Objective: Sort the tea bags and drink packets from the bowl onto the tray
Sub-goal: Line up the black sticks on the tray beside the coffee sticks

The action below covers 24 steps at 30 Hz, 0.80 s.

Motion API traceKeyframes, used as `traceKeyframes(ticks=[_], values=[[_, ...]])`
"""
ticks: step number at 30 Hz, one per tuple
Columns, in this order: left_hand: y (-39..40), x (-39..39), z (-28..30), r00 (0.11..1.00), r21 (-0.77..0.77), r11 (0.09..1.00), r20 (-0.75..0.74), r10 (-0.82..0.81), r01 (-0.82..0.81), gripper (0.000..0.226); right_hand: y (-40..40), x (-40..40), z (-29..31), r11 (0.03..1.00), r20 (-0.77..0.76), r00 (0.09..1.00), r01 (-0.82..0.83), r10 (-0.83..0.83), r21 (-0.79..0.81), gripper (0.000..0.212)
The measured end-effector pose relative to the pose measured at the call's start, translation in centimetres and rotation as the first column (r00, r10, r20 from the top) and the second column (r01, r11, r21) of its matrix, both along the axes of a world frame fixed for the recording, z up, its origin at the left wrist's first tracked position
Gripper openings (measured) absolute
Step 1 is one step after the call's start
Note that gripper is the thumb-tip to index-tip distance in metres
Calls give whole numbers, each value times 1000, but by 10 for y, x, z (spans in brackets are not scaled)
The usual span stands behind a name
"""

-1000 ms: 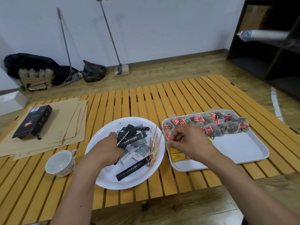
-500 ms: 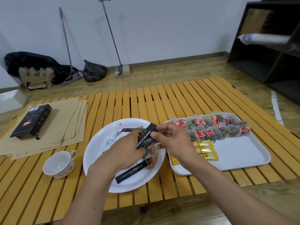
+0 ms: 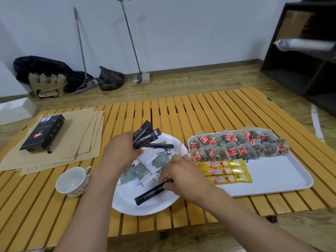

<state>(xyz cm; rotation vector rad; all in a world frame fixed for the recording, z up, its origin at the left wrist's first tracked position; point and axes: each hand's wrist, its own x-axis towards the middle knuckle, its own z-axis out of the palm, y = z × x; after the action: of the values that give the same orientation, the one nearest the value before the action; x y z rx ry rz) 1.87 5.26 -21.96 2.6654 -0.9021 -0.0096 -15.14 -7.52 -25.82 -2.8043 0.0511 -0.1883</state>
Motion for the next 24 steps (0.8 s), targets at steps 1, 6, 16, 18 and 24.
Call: traceKeyframes(ticks=[1, 6, 16, 18, 24], values=[[-6, 2, -3, 999, -33, 999, 31, -25, 26, 18, 2, 2, -2, 999, -2, 1000, -25, 25, -46, 22], [-30, 5, -25, 990, 9, 991, 49, -131, 130, 16, 7, 6, -9, 996, 34, 996, -76, 78, -54, 23], [-27, 7, -21, 991, 18, 995, 90, -98, 96, 22, -8, 2, 10, 932, 208, 977, -36, -43, 362, 20], [-22, 4, -7, 992, -14, 997, 99, -75, 77, 22, -24, -4, 22, 866, 187, 974, 16, -126, 500, 18], [-29, -42, 32, 851, -505, 861, -428, -305, 54, 8, -75, -50, 51, 379, -20, 887, 217, -461, 900, 20]])
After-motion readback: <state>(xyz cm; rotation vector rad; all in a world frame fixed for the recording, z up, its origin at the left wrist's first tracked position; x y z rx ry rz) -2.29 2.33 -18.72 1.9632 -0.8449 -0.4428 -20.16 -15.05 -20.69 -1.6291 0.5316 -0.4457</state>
